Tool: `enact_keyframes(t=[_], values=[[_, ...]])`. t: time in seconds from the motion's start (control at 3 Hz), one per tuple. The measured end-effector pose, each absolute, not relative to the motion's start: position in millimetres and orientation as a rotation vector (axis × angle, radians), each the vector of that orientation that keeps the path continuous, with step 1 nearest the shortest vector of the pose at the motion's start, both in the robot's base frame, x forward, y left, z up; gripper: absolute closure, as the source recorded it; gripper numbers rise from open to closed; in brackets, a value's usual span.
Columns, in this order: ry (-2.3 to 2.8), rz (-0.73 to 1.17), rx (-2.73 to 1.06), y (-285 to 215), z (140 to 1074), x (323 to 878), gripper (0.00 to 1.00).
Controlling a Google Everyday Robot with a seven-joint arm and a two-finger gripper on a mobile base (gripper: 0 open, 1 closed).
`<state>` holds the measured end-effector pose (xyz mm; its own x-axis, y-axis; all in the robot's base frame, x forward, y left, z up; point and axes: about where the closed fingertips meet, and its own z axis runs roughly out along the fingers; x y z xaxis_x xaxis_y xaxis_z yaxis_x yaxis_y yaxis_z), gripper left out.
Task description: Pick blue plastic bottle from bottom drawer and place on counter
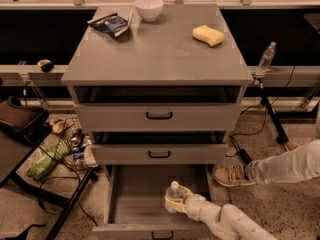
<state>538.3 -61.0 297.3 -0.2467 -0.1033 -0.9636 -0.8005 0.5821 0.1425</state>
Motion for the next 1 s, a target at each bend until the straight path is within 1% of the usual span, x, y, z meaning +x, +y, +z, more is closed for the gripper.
enact_keyframes(t=[0.33,0.67,1.0], values=[[1.72,0.875,-0.736,-89.6,377.4,493.1,1.0],[1.691,0.949,-0.72,-95.0,475.6,446.3,1.0],[1.636,0.956,-0.729,-90.3,615.6,433.2,1.0]])
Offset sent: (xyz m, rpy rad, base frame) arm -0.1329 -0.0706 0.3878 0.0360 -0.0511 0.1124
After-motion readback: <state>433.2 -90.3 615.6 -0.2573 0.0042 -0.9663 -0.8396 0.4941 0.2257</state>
